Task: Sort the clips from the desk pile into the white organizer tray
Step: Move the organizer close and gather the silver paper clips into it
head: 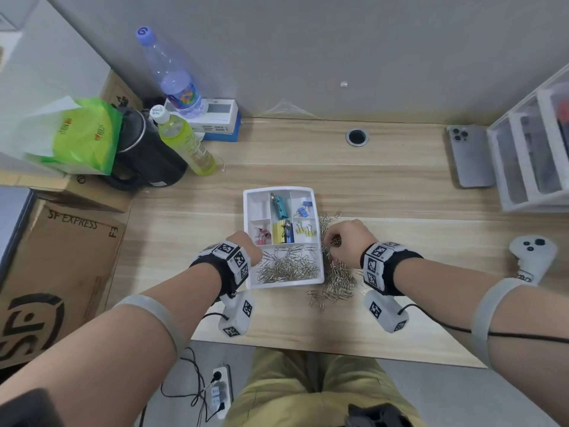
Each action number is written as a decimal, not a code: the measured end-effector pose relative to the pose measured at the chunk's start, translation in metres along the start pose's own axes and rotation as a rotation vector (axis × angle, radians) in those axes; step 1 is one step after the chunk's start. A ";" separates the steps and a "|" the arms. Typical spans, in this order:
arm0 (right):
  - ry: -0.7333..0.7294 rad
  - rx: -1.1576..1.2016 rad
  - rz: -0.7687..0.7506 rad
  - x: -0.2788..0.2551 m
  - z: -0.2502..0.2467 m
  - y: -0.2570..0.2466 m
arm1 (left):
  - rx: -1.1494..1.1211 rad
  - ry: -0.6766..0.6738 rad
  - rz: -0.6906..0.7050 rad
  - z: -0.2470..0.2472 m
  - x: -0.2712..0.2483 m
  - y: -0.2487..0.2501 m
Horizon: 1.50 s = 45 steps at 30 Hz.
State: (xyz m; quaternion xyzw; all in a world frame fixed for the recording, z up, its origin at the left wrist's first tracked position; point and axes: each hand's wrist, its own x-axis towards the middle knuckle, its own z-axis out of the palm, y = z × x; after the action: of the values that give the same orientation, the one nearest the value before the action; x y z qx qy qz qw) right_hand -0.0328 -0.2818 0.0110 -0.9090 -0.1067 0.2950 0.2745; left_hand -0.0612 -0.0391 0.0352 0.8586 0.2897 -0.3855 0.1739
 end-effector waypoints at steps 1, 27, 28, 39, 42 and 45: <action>-0.012 0.009 -0.004 -0.001 -0.002 -0.003 | 0.002 -0.001 -0.001 0.000 -0.001 0.000; 0.042 -0.063 -0.044 0.005 -0.012 -0.010 | 0.073 -0.071 -0.053 -0.014 0.000 0.007; 0.046 -0.093 0.018 0.008 -0.018 -0.002 | 0.079 -0.066 -0.055 -0.015 0.000 0.005; -0.088 -0.341 -0.081 0.037 0.000 0.001 | 0.046 -0.060 -0.107 -0.011 0.003 -0.015; -0.106 -0.417 -0.141 0.038 0.010 -0.001 | 0.049 -0.052 -0.104 -0.010 0.006 -0.016; -0.111 -0.399 -0.189 0.034 0.015 0.001 | 0.039 -0.069 -0.095 -0.010 0.006 -0.016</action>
State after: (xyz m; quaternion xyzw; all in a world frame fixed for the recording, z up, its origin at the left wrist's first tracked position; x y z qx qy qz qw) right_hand -0.0142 -0.2636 -0.0159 -0.9135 -0.2628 0.2905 0.1093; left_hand -0.0623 -0.0192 0.0354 0.8334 0.3163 -0.4283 0.1484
